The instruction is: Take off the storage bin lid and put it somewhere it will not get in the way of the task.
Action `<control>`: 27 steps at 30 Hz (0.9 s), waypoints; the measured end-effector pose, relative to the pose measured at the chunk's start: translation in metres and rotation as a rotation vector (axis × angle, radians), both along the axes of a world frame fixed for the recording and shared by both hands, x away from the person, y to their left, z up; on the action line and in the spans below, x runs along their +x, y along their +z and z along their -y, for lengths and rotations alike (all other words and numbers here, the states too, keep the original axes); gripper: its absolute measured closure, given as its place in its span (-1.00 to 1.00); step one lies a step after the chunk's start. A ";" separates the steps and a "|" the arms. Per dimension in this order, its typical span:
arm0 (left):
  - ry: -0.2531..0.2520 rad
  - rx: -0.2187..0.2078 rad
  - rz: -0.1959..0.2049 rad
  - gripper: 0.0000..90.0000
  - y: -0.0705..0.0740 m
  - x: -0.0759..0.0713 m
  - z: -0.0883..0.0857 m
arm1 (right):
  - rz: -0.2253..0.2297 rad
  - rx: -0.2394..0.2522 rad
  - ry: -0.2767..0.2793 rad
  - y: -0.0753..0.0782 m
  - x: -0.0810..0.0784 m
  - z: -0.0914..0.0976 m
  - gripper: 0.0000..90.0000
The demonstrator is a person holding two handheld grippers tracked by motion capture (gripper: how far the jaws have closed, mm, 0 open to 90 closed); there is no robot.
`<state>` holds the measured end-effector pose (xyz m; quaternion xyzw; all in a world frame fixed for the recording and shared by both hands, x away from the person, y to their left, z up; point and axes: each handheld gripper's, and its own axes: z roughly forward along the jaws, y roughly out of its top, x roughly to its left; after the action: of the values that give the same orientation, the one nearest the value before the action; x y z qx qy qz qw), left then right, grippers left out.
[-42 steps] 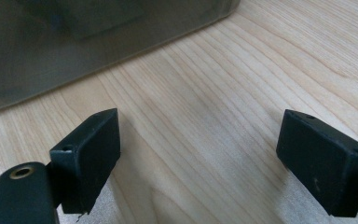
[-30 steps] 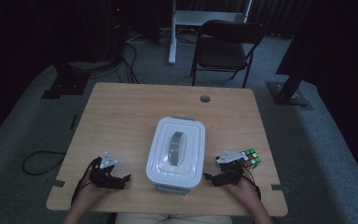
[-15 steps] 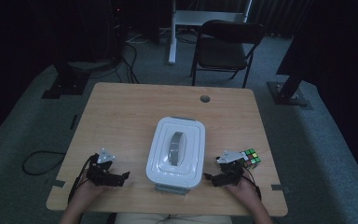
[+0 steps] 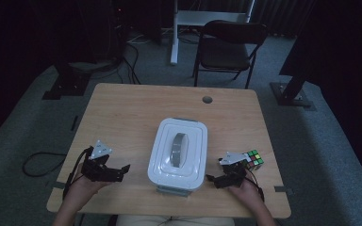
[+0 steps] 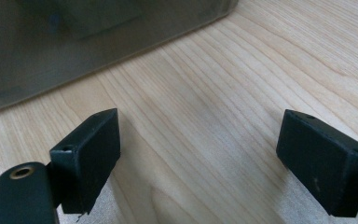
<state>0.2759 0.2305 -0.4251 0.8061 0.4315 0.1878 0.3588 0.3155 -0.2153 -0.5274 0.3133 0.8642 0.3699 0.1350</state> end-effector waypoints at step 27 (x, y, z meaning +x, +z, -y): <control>-0.207 -0.082 0.083 -0.92 0.040 0.004 0.063 | 0.000 0.000 -0.002 0.000 0.000 0.000 -0.71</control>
<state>0.2795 0.1679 -0.3851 0.8226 0.3380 0.1651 0.4265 0.3155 -0.2153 -0.5274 0.3141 0.8639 0.3697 0.1353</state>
